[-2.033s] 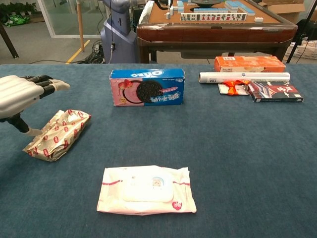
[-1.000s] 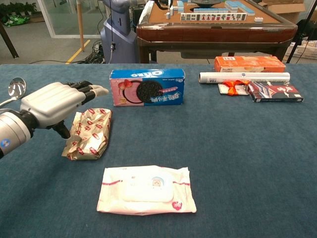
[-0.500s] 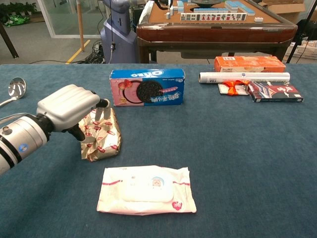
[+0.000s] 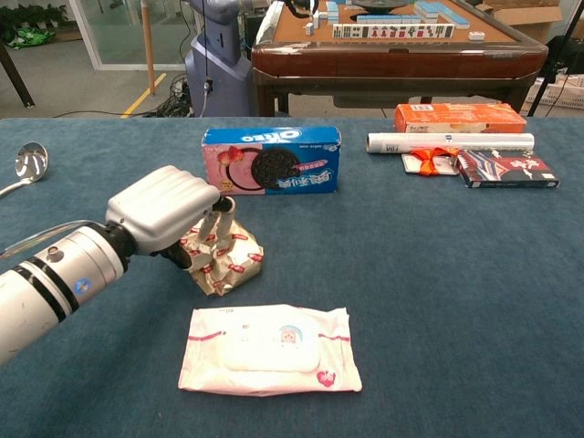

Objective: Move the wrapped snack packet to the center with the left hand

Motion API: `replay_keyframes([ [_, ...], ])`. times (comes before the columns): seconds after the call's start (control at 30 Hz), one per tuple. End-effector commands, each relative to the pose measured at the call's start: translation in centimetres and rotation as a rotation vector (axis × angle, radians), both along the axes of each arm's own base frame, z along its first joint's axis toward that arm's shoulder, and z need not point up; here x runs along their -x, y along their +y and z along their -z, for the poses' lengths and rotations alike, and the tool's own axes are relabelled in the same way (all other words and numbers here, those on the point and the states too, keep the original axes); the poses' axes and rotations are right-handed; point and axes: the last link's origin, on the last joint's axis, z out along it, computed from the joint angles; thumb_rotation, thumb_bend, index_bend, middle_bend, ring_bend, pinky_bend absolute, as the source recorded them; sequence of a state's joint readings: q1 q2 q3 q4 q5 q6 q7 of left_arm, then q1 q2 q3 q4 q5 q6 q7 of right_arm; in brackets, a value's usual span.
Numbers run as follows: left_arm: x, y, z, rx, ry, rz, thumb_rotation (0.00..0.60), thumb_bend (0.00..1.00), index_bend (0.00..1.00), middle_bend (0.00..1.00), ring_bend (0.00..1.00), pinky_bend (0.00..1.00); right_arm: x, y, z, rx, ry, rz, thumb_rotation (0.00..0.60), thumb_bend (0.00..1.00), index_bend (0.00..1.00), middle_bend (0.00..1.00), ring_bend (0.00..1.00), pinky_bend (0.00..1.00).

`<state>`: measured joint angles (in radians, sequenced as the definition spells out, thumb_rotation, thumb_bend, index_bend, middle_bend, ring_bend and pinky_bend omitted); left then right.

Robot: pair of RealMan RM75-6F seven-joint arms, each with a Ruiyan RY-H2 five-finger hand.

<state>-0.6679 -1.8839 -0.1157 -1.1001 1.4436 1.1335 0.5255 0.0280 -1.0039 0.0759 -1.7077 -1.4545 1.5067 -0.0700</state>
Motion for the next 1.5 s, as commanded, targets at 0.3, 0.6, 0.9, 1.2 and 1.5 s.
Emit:
replay_keyframes([
  [0.3,-2.2,-0.7,1.1,0.013,-0.022,0.052,0.600,0.00,0.64,0.59,0.42,0.63,0.0,0.1,-0.2,0.002,-0.003,-0.002,0.600,0.00,0.08,0.20,0.23,0.64],
  [0.6,-3.3,0.1,2.3,0.024,-0.008,0.051,0.600,0.00,0.66,0.59,0.42,0.64,-0.2,0.2,-0.7,0.030,-0.012,-0.014,0.600,0.00,0.08,0.20,0.23,0.64],
  [0.9,-4.5,0.5,3.4,0.030,-0.029,0.052,0.600,0.00,0.67,0.62,0.43,0.65,-0.4,0.6,-1.7,0.071,-0.026,-0.029,0.600,0.00,0.08,0.20,0.23,0.64],
  [1.2,-5.9,1.1,3.7,0.003,-0.037,0.051,0.600,0.00,0.67,0.62,0.44,0.65,-0.5,0.8,-2.4,0.100,-0.037,-0.040,0.600,0.00,0.08,0.20,0.23,0.64],
  [1.5,-5.1,1.0,1.0,-0.068,-0.026,0.018,0.600,0.00,0.67,0.62,0.44,0.66,-0.3,0.7,-2.2,0.091,-0.032,-0.029,0.600,0.00,0.08,0.21,0.23,0.64],
])
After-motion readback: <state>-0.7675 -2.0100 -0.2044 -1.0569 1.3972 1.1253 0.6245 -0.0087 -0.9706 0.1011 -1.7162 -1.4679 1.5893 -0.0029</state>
